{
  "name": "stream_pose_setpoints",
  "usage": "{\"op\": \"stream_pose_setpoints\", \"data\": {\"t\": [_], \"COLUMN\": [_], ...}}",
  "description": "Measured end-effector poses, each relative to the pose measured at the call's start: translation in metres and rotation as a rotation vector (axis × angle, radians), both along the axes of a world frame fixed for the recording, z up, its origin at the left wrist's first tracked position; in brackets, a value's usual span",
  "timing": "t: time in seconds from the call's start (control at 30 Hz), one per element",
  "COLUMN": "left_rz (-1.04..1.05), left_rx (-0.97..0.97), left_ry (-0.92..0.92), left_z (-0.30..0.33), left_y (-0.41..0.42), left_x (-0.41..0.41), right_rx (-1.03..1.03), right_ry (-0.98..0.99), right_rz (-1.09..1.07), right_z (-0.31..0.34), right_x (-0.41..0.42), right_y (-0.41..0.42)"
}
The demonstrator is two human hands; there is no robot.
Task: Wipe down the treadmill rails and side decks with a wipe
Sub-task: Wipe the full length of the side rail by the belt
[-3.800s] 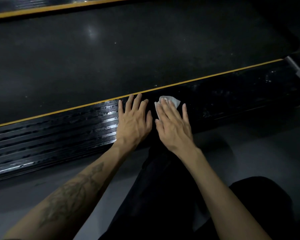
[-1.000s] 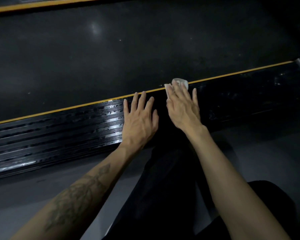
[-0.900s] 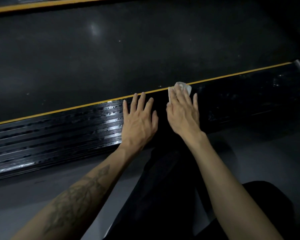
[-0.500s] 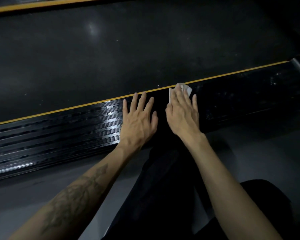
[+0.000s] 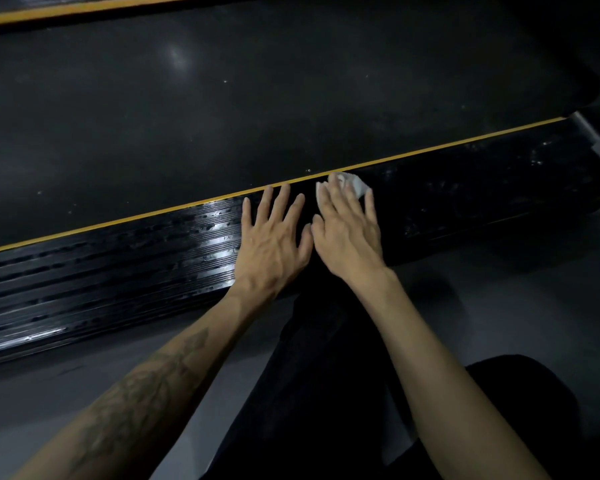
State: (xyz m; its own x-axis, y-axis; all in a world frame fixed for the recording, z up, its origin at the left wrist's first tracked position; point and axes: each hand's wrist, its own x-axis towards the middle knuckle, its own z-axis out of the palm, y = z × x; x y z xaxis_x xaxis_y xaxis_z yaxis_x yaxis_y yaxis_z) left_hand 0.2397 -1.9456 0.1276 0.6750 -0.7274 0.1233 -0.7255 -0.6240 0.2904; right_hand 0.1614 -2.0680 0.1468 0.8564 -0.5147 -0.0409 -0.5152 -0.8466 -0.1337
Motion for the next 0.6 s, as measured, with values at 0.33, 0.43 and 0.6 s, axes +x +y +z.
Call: {"op": "stream_pose_setpoints", "data": {"t": [0.33,0.43,0.6], "left_rz": [0.002,0.005,0.005], "left_rx": [-0.003,-0.024,-0.017], "left_ry": [-0.013,-0.033,-0.052], "left_z": [-0.001,-0.004,-0.004], "left_y": [-0.001,-0.001,-0.002], "left_x": [-0.001,-0.001,-0.001], "right_rx": [0.049,0.037,0.036], "right_ry": [-0.044,-0.034,-0.070], "right_rz": [-0.012,0.070,-0.056], "right_z": [0.002,0.003,-0.001], "right_x": [-0.008,0.001,-0.008], "right_y": [-0.001,-0.008,-0.016]}}
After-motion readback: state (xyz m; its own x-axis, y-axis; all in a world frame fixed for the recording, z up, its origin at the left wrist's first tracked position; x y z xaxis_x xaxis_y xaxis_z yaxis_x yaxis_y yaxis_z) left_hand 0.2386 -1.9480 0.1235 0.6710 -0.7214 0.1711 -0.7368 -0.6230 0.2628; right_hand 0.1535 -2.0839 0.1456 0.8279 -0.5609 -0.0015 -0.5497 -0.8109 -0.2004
